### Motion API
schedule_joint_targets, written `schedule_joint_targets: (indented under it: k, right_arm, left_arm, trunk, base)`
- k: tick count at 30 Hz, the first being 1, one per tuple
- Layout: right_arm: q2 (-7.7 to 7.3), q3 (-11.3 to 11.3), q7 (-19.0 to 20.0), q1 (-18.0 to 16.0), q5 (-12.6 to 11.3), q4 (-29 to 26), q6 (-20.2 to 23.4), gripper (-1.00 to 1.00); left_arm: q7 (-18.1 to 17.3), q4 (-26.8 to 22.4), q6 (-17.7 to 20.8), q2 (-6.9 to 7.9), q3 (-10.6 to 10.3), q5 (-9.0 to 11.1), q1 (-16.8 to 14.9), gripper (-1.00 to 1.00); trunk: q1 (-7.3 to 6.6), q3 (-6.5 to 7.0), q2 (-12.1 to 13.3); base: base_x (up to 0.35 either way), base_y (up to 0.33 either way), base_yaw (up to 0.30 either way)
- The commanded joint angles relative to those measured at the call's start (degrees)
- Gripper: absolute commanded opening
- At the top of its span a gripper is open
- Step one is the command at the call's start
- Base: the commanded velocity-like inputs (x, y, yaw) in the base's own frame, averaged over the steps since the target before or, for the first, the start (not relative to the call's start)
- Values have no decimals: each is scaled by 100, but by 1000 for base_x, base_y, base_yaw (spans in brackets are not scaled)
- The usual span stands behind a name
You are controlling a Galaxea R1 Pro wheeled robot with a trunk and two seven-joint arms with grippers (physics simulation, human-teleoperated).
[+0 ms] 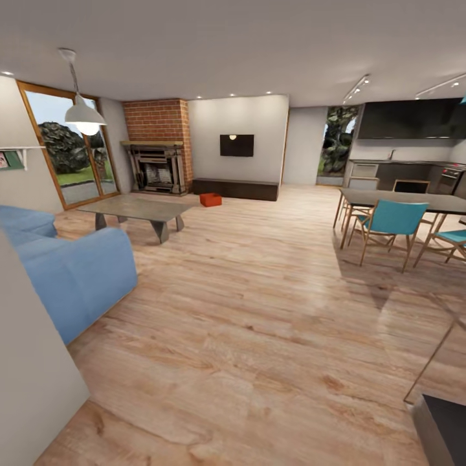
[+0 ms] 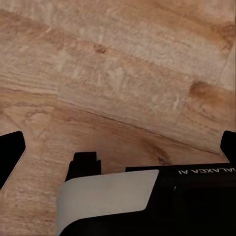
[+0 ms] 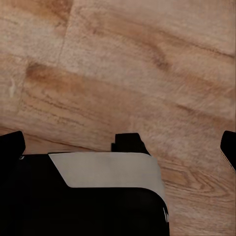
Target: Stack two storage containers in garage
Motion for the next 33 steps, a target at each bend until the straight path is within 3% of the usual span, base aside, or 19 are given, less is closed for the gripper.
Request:
schedule_joint_targets:
  k: [1,33]
  right_arm:
    - [5,48,-3,-5,-53,18,-31,100]
    - [-39,48,-1,-7,-35,18,-40,100]
  left_arm:
    - [-13,-1,22,1,-44,59,-4,100]
    - [-12,-1,22,-8,-44,59,-6,100]
  trunk:
    - [3,-6,-3]
    - [3,-6,-3]
  base:
    - [322,0,0]
    - [322,0,0]
